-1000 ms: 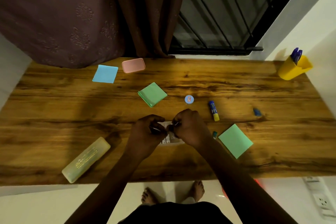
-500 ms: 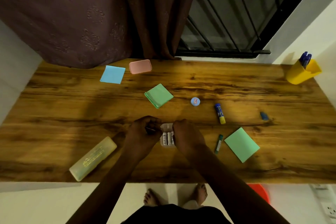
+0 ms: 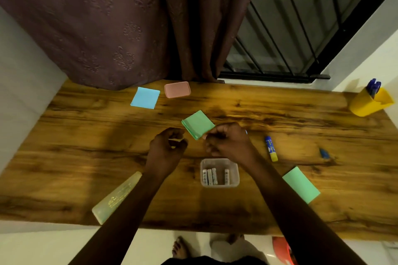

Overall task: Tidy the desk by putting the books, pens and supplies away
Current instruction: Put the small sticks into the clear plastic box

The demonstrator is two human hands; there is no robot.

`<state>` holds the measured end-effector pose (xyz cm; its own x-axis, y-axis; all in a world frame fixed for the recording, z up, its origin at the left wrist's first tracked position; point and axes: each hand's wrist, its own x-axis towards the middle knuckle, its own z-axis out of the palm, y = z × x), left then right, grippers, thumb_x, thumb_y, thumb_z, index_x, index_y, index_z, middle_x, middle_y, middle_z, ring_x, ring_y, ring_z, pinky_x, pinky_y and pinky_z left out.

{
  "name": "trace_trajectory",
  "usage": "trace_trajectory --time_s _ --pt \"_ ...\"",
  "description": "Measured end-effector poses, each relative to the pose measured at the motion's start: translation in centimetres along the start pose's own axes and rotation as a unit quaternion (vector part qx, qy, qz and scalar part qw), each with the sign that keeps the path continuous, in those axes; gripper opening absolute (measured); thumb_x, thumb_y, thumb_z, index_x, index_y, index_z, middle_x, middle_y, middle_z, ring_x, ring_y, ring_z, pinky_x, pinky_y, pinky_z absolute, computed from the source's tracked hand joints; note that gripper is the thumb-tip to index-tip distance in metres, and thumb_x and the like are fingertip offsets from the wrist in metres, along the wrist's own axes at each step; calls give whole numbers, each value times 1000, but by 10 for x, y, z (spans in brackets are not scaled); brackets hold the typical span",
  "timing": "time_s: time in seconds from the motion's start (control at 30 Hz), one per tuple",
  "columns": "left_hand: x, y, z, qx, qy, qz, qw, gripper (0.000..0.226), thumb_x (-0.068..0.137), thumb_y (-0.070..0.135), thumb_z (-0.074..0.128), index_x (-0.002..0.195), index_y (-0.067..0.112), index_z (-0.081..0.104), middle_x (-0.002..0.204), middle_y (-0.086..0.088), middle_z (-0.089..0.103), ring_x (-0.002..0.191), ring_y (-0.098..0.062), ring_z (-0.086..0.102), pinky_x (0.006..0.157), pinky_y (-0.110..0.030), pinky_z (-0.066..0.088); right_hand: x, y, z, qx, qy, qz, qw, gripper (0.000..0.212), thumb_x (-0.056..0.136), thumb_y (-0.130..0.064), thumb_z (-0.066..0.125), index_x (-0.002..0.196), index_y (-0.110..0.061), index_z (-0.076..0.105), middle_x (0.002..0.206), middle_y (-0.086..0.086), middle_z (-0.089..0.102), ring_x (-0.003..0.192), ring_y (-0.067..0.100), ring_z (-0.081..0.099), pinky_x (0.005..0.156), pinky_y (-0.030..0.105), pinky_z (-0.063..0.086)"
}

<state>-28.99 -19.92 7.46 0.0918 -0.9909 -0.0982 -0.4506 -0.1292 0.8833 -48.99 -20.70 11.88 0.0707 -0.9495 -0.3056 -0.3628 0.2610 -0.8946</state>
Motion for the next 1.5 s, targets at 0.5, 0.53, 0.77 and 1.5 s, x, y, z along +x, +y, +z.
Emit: trace_trajectory --time_s 0.5,0.53,0.77,1.5 --pt "158 -5 1 32 36 -78 996 36 91 19 66 125 10 60 110 -9 67 107 -31 65 91 -40 51 186 0 26 -156 24 -72 985 38 100 -16 60 138 -14 58 139 6 63 126 23 61 98 30 51" --pt "167 -6 5 35 33 -84 995 37 90 23 64 124 9 61 108 -10 68 106 -30 64 89 -36 48 198 1 29 -171 23 -76 982 39 101 -15 58 139 -15 57 139 6 63 124 24 61 91 28 50" --pt "202 -13 22 83 11 -109 991 53 89 29 56 138 11 57 129 -15 67 120 -37 61 90 -28 39 253 6 44 -213 -3 -36 976 59 92 -8 55 149 -22 49 141 9 61 125 34 58 98 35 52" --pt "58 -15 -4 -1 45 60 997 23 88 9 77 107 20 72 109 6 71 100 -12 71 82 -27 61 86 25 22 -188 172 -195 947 33 90 -14 73 122 -21 70 120 2 69 105 15 68 90 31 59"
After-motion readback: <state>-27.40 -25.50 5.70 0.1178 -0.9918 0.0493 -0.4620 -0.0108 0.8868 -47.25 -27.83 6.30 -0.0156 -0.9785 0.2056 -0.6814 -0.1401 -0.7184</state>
